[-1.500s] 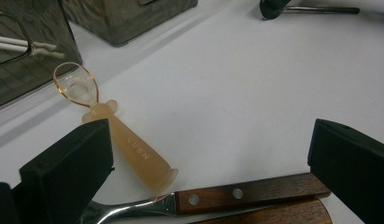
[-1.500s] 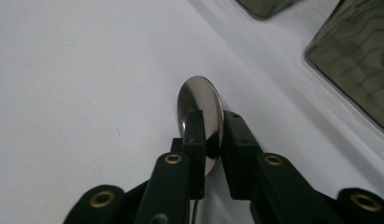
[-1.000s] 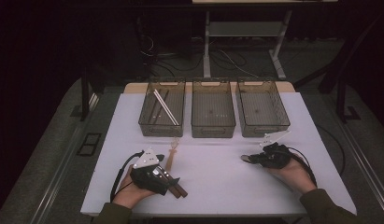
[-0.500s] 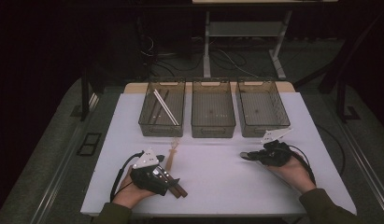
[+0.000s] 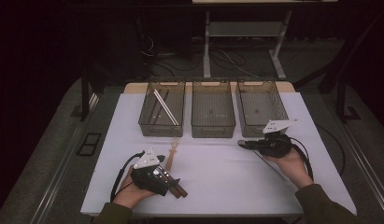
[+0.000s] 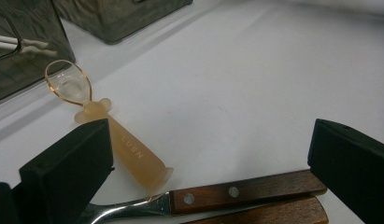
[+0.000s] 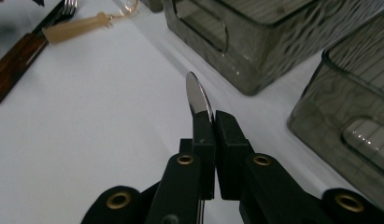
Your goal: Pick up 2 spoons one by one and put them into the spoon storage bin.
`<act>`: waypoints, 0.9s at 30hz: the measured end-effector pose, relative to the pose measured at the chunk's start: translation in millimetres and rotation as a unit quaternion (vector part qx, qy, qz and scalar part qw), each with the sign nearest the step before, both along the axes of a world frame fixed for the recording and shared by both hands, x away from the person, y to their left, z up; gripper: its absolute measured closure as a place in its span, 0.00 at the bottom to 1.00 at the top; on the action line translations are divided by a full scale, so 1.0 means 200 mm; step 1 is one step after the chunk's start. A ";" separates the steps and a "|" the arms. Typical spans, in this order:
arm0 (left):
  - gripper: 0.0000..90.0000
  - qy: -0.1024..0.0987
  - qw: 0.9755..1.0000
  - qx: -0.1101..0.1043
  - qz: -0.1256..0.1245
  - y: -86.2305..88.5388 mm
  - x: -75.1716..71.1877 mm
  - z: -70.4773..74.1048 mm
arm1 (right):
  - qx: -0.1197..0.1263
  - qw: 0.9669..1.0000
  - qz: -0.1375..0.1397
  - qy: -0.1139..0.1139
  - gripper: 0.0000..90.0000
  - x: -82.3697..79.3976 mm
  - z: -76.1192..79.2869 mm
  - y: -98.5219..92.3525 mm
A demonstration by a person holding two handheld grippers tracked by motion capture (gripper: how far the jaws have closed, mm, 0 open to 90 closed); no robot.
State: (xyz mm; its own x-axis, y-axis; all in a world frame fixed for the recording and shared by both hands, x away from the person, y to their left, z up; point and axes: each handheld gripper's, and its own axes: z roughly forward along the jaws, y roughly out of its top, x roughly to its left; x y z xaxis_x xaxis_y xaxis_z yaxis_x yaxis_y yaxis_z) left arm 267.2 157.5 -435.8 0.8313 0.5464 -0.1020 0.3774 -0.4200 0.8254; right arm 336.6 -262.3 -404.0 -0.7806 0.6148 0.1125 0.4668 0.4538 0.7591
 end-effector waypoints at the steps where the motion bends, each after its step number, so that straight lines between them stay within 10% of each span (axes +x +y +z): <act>1: 0.00 0.000 1.000 0.000 0.000 0.00 0.00 0.00 | 0.003 1.000 -0.002 -0.002 0.97 0.00 0.01 0.00; 27: 0.00 -0.001 1.000 -0.004 0.000 0.00 0.00 0.00 | 0.074 0.995 -0.030 -0.053 0.97 0.23 0.23 0.21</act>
State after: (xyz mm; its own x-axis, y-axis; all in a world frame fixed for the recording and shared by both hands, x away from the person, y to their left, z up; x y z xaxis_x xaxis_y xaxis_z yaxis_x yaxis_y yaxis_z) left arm 267.3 157.4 -435.3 0.8313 0.5457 -0.1058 0.3765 -0.4127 0.8294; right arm 383.1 -220.2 -358.7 -0.7554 0.6434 0.1242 0.4036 0.3075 0.8617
